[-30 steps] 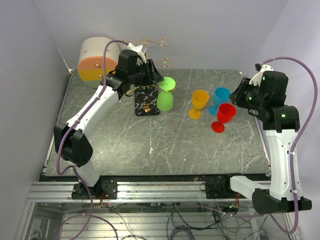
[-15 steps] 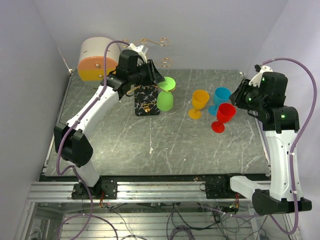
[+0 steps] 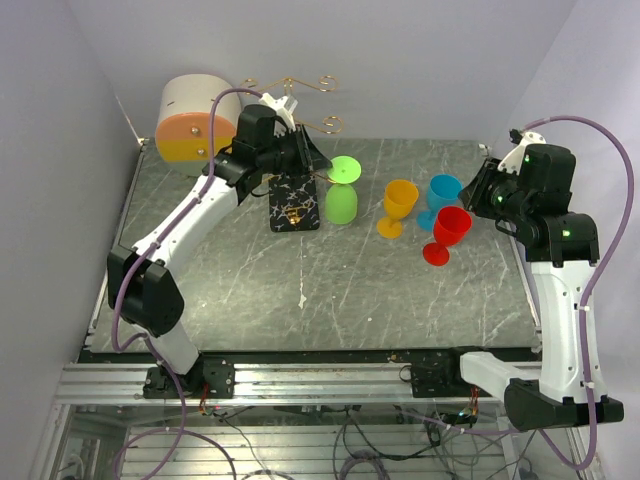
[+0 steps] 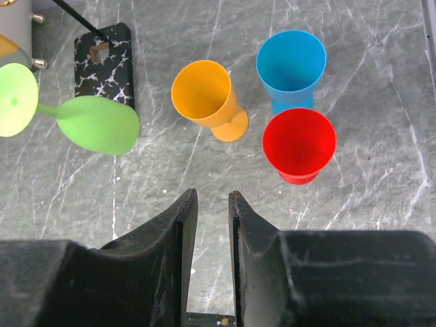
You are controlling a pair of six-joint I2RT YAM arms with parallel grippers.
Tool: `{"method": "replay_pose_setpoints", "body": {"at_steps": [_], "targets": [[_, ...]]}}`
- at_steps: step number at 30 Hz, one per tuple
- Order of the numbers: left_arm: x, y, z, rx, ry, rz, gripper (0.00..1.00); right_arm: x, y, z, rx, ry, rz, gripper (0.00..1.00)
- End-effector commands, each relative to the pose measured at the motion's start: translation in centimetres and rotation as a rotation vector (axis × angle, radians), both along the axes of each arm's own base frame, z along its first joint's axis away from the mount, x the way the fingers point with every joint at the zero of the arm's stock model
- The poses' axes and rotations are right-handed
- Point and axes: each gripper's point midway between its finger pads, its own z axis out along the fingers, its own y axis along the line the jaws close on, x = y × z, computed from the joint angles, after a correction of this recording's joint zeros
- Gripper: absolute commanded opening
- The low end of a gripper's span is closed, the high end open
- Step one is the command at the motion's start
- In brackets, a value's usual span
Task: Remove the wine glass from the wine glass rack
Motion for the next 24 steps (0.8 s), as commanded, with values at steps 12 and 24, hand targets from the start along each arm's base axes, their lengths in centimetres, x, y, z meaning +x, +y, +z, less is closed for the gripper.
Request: {"method": "replay_pose_setpoints", "body": {"at_steps": [12,24], "targets": [[-1.7,-2.2,4.2,-0.196,-0.038,-0.104,0.29,-0.2,-0.1,0.8,-0.007,-0.049,0.003,0.25],[-2.0,-2.8,3.8,-0.173,-0.02,-0.136,0.29,-0.1,0.1,0.9,-0.003,-0.05,0.014,0.25]]}}
